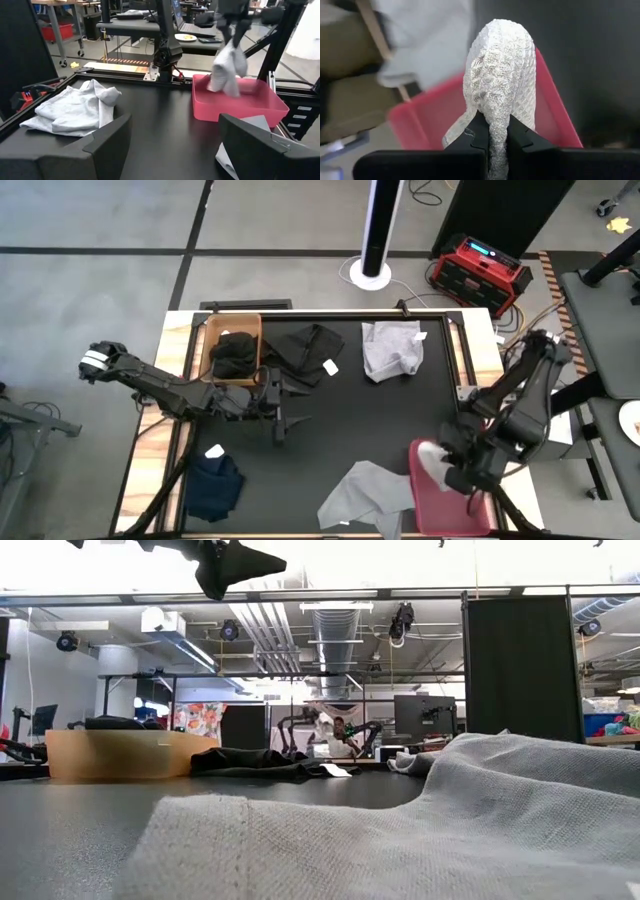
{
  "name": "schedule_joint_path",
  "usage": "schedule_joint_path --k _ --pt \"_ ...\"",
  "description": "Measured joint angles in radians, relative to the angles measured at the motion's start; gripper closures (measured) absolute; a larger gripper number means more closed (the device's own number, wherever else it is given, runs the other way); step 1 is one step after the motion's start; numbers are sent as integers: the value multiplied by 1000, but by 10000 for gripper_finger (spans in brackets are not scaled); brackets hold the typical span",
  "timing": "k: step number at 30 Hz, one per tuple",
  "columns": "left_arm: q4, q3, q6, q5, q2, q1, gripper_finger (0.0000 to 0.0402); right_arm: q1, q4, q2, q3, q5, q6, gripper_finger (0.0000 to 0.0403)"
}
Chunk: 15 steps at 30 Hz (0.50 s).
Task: Sort towels by color in basket
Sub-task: Put the white towel into the pink bin
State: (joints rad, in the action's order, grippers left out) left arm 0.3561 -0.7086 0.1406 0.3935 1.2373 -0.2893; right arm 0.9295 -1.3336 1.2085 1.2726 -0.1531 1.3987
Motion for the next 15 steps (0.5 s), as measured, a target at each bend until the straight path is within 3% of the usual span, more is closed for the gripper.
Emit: schedule_joint_path --k 3,8,15 --pt "1 0 0 0 0 0 120 0 -38 27 -10 33 165 390" --pt "1 0 0 8 0 0 120 -3 -39 79 -21 -9 433 390" --pt "0 0 0 9 0 0 120 -2 120 164 -22 30 456 390"
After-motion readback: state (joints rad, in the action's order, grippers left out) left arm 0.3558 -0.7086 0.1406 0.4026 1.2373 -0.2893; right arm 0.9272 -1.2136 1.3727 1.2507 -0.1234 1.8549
